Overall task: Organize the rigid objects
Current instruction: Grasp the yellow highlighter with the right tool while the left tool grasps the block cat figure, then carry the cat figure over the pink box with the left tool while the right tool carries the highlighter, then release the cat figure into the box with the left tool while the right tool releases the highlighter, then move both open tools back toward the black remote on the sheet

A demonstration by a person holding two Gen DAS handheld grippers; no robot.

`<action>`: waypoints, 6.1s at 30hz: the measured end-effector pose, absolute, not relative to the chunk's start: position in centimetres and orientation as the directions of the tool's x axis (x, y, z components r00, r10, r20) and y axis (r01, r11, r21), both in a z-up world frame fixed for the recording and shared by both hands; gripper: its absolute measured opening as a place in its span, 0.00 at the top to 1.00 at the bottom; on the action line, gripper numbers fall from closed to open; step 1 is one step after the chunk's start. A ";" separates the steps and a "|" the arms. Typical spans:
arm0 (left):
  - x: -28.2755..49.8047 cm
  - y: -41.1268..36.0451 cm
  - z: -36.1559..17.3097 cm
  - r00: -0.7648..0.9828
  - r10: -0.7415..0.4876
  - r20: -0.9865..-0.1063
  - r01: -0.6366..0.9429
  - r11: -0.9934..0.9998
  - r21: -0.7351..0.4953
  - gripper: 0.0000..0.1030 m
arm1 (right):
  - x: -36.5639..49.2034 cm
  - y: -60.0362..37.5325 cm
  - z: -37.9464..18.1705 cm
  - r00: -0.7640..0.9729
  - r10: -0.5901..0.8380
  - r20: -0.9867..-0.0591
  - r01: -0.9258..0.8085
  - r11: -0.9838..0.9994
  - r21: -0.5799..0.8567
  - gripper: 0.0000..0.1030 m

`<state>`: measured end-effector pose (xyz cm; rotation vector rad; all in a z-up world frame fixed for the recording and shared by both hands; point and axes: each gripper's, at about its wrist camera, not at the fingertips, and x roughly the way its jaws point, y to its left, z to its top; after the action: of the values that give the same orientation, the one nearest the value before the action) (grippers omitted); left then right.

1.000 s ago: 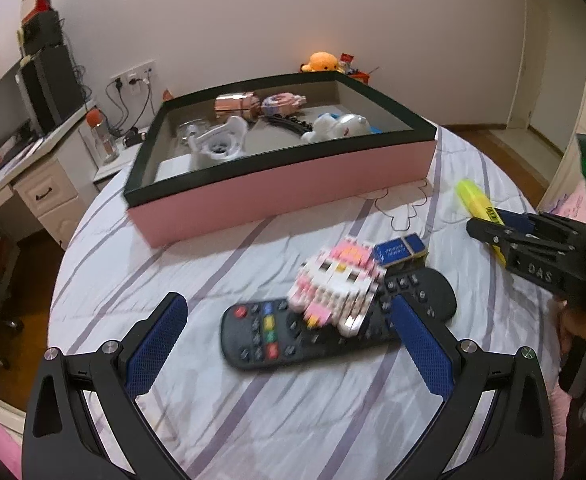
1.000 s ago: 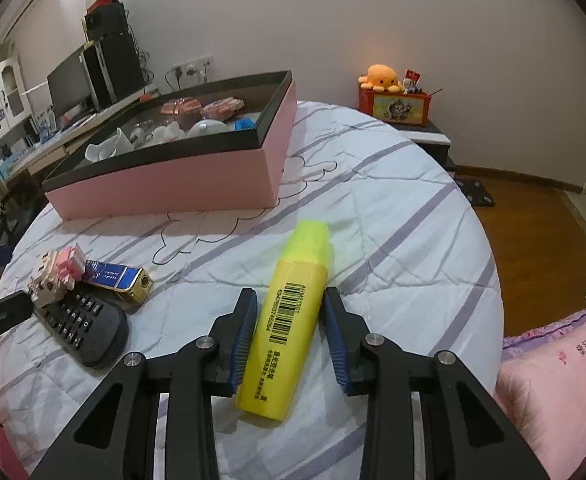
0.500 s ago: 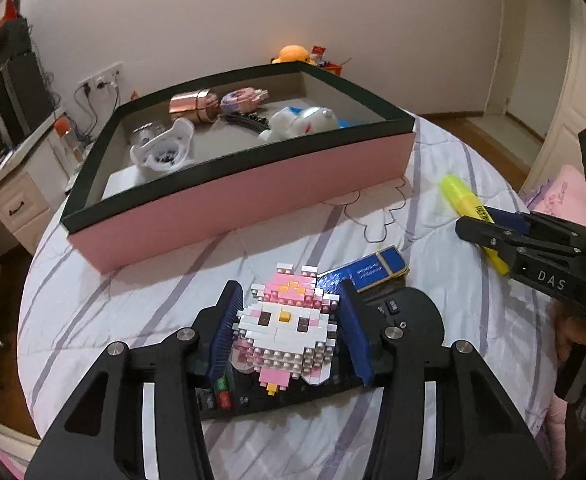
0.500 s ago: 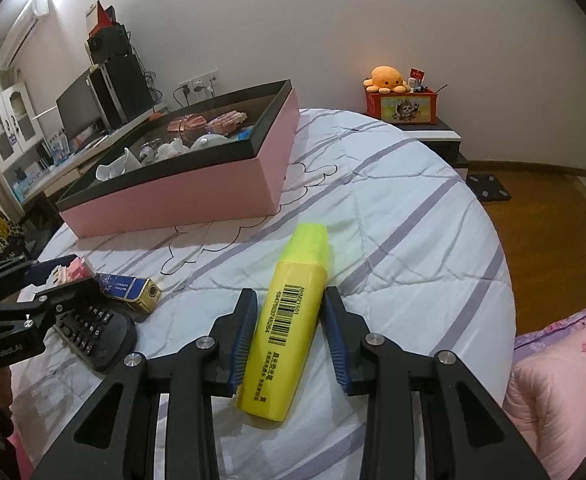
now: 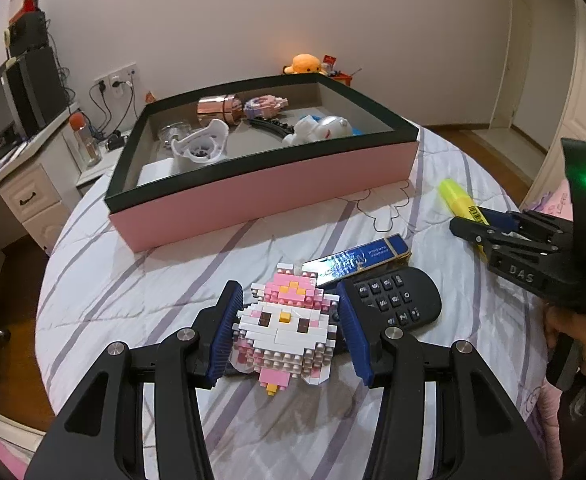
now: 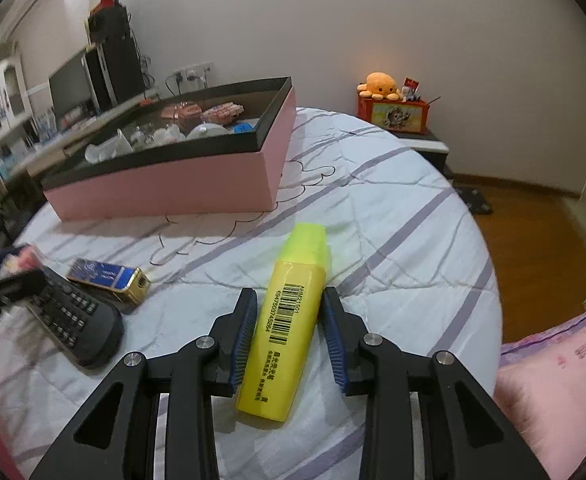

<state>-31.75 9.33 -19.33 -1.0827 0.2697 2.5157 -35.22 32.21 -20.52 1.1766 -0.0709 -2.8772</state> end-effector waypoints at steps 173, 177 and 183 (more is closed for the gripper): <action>-29.6 3.1 -21.9 -0.600 0.190 -0.777 -0.385 -0.920 0.072 0.00 | -32.9 29.7 -19.1 -0.608 -0.292 -0.739 0.149 -0.955 0.255 0.23; -30.2 3.3 -22.1 -0.618 0.169 -0.768 -0.370 -0.924 0.094 0.00 | -31.9 29.2 -19.1 -0.615 -0.323 -0.720 0.144 -0.943 0.300 0.23; -31.5 4.6 -22.7 -0.602 0.197 -0.774 -0.440 -0.890 0.116 0.00 | -31.4 26.3 -19.7 -0.604 -0.256 -0.755 0.203 -0.965 0.165 0.23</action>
<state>-31.54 4.64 -22.66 -1.1530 0.4218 2.4928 -31.35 26.33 -19.75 1.2398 -0.0912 -2.6027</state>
